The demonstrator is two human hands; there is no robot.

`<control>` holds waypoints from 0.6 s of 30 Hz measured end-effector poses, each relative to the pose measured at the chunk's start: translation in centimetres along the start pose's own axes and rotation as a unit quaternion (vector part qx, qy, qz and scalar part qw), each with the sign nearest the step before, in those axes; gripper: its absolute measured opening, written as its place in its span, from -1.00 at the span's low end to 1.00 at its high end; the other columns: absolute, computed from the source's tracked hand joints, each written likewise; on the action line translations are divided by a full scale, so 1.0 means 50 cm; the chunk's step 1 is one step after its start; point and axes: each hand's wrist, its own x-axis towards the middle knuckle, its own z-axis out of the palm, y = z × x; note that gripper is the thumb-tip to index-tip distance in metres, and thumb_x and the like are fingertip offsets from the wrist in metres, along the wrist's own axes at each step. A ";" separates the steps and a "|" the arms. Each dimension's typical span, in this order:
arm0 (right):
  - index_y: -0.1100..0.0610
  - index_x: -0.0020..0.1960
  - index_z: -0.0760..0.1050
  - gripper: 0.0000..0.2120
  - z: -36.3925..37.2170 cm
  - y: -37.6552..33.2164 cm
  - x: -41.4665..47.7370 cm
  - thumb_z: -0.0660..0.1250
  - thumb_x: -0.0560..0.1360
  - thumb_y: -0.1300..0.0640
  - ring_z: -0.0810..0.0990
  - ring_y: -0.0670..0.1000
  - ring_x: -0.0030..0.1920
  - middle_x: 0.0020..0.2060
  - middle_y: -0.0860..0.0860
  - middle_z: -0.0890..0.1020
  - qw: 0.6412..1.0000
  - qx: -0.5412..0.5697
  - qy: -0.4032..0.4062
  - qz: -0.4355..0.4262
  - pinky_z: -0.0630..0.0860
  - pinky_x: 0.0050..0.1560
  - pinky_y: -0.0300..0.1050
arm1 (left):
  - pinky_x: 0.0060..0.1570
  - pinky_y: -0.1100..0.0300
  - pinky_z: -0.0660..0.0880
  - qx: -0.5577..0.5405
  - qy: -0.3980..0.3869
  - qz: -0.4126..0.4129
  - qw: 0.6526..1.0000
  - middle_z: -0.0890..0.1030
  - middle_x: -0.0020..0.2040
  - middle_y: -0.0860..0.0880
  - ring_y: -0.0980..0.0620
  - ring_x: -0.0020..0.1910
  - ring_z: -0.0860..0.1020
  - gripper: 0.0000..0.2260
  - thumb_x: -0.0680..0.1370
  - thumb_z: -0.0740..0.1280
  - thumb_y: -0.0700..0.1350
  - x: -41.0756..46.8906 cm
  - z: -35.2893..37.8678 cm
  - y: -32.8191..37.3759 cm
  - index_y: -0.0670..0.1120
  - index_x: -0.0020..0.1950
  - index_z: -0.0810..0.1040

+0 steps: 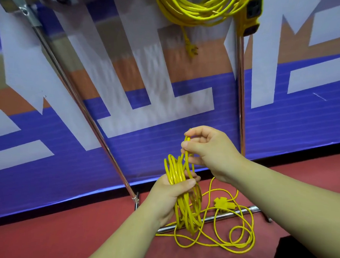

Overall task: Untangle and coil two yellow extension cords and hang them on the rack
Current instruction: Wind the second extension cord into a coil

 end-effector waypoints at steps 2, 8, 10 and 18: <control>0.12 0.04 0.56 -0.82 -0.005 -0.002 0.000 0.46 0.49 0.29 0.69 -0.04 -0.22 -0.22 0.11 0.68 1.000 0.000 0.005 -0.004 0.66 -0.19 -0.09 | -0.09 0.01 0.58 0.006 0.001 0.011 1.000 0.69 -0.01 -0.25 -0.15 -0.04 0.63 -0.73 0.36 0.48 -0.21 0.001 0.002 0.004 -0.23 0.03 0.61; 0.00 0.29 0.53 -0.62 -0.027 -0.012 -0.004 0.44 0.52 0.24 0.72 0.03 -0.11 -0.07 0.06 0.72 0.999 -0.030 -0.024 -0.025 0.67 -0.12 -0.11 | -0.04 -0.05 0.61 -0.056 0.006 0.030 0.998 0.65 -0.17 -0.22 -0.12 -0.14 0.66 -0.89 0.38 0.49 -0.30 -0.006 -0.002 0.054 -0.15 -0.17 0.64; -0.09 0.33 0.47 -0.53 -0.031 -0.011 -0.005 0.45 0.51 0.24 0.73 0.07 -0.06 0.00 0.05 0.71 0.998 -0.042 -0.029 -0.041 0.67 -0.08 -0.09 | 0.05 -0.12 0.59 -0.090 0.010 0.041 0.995 0.64 -0.19 -0.20 -0.10 -0.17 0.66 -0.92 0.39 0.44 -0.27 -0.008 -0.011 0.076 -0.14 -0.15 0.62; 0.11 -0.01 0.53 -0.75 -0.030 0.048 -0.002 0.53 0.41 0.29 0.66 -0.04 -0.17 -0.02 0.11 0.70 0.970 -0.210 -0.119 -0.032 0.59 -0.02 -0.10 | 0.02 -0.12 0.59 -0.176 0.021 0.113 0.978 0.65 -0.22 -0.09 -0.04 -0.19 0.68 -0.87 0.39 0.38 -0.21 -0.033 -0.072 0.152 -0.12 -0.08 0.56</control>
